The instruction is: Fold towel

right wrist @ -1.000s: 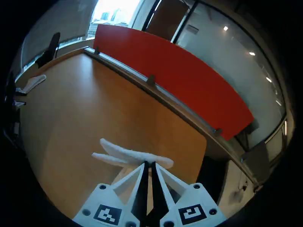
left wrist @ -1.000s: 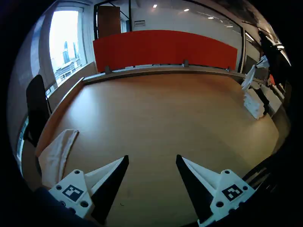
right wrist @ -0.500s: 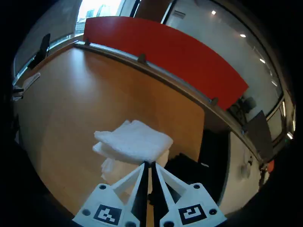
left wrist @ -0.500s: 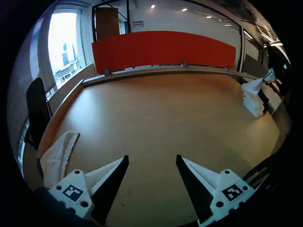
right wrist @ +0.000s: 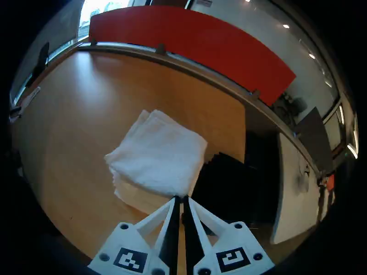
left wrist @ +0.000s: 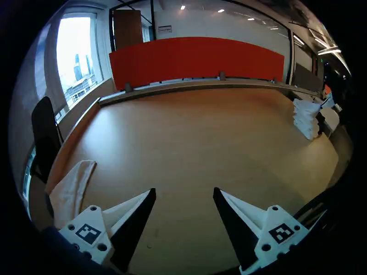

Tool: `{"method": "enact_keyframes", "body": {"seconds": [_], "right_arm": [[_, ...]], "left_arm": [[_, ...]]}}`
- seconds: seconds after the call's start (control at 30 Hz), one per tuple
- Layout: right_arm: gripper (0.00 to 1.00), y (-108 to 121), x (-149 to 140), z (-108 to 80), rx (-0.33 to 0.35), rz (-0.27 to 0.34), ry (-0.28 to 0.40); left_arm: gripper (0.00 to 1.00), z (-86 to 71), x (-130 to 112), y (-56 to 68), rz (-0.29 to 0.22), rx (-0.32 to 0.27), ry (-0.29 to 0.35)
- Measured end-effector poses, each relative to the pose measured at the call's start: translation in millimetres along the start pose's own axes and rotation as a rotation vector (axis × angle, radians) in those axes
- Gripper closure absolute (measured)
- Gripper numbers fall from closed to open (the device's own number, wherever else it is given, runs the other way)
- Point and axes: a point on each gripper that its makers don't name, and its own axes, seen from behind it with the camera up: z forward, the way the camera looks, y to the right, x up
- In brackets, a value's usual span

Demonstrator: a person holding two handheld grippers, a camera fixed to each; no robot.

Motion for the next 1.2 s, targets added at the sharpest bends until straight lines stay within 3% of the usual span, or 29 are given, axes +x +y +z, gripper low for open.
{"method": "enact_keyframes", "body": {"seconds": [0.47, 1.2], "right_arm": [[0.95, 7, -32, 22.4, -0.016, 0.032, -0.082], [0.95, -7, -54, 34.4, 0.018, 0.057, -0.124]], "left_arm": [[0.08, -3.4, -5, -4.8, -0.002, 0.015, -0.012], [0.07, -0.2, -6, -3.2, 0.003, 0.016, -0.023]]}}
